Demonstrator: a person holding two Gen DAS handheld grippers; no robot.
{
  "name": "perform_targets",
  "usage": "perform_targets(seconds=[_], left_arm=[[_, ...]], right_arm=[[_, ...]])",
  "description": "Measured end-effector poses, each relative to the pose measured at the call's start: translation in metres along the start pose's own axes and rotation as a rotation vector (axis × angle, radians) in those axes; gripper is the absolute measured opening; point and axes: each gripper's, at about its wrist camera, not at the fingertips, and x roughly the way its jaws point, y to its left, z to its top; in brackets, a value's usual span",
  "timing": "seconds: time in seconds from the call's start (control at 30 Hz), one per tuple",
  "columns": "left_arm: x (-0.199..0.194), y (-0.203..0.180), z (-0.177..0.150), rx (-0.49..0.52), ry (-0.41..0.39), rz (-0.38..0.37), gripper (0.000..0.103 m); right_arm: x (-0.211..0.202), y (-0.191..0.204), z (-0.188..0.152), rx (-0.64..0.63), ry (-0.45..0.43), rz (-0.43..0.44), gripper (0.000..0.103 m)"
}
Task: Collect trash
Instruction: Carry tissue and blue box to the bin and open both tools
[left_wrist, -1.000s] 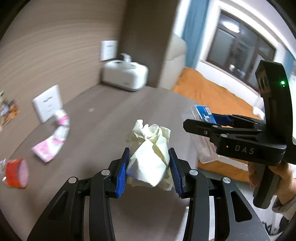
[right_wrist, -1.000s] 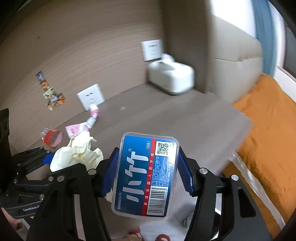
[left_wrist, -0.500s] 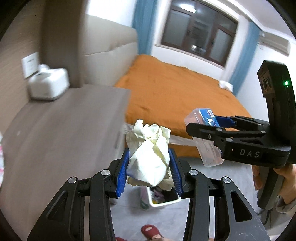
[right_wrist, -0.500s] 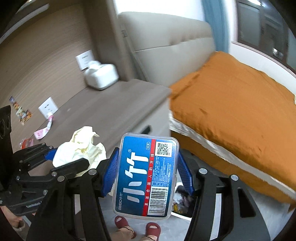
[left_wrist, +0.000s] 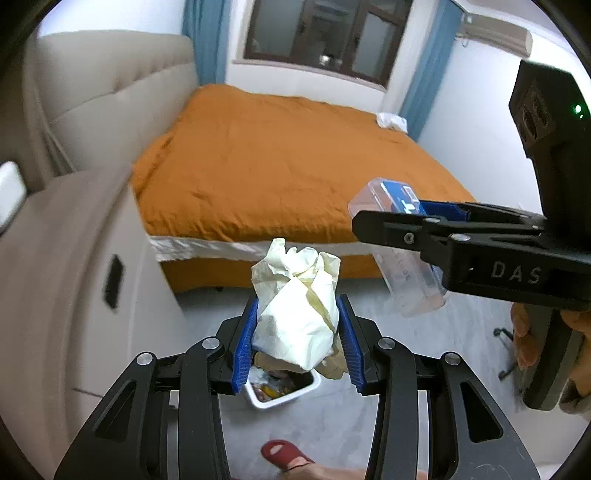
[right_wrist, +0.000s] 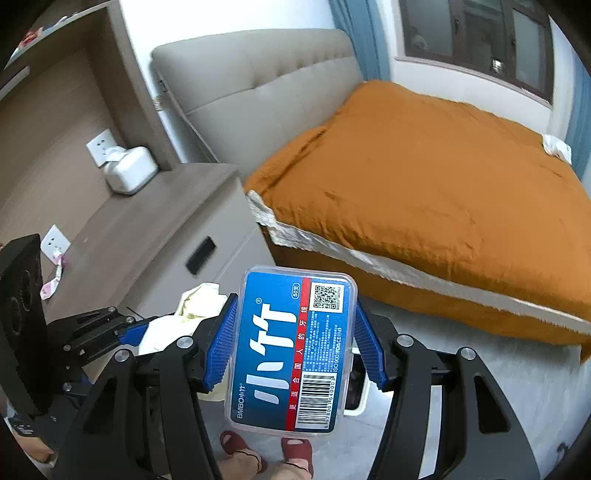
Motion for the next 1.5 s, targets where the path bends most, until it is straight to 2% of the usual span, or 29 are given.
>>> perform_targets(seconds=[0.17, 0.67, 0.9, 1.17, 1.27, 1.33, 1.37, 1.4, 1.43, 1.5], left_arm=[[0.031, -0.012, -0.003, 0.021, 0.047, -0.025, 0.041], [0.117, 0.005, -0.029, 0.035, 0.190, -0.036, 0.041], [0.181, 0.028, -0.060, 0.026, 0.256, -0.061, 0.041], [0.273, 0.060, -0.111, 0.025, 0.340, -0.082, 0.041], [0.302, 0.069, -0.128, 0.028, 0.371, -0.094, 0.042], [0.322, 0.070, -0.142, 0.035, 0.413, -0.118, 0.051], [0.334, 0.071, -0.150, 0.044, 0.440, -0.117, 0.071], [0.341, 0.072, -0.155, 0.050, 0.448, -0.107, 0.099], [0.348, 0.073, -0.161, 0.053, 0.453, -0.098, 0.098], [0.357, 0.076, -0.168, 0.058, 0.469, -0.082, 0.098]], right_arm=[[0.014, -0.020, -0.010, 0.047, 0.023, -0.022, 0.060], [0.094, -0.050, -0.040, 0.102, 0.090, -0.036, 0.060], [0.160, -0.062, -0.068, 0.101, 0.144, -0.047, 0.060], [0.269, -0.082, -0.123, 0.066, 0.273, -0.055, 0.060], [0.297, -0.087, -0.140, 0.061, 0.300, -0.054, 0.060], [0.318, -0.089, -0.153, 0.048, 0.338, -0.046, 0.061], [0.327, -0.090, -0.158, 0.038, 0.363, -0.045, 0.071], [0.336, -0.092, -0.163, 0.026, 0.384, -0.054, 0.083], [0.344, -0.094, -0.169, 0.015, 0.394, -0.077, 0.099], [0.350, -0.095, -0.176, 0.007, 0.401, -0.085, 0.099]])
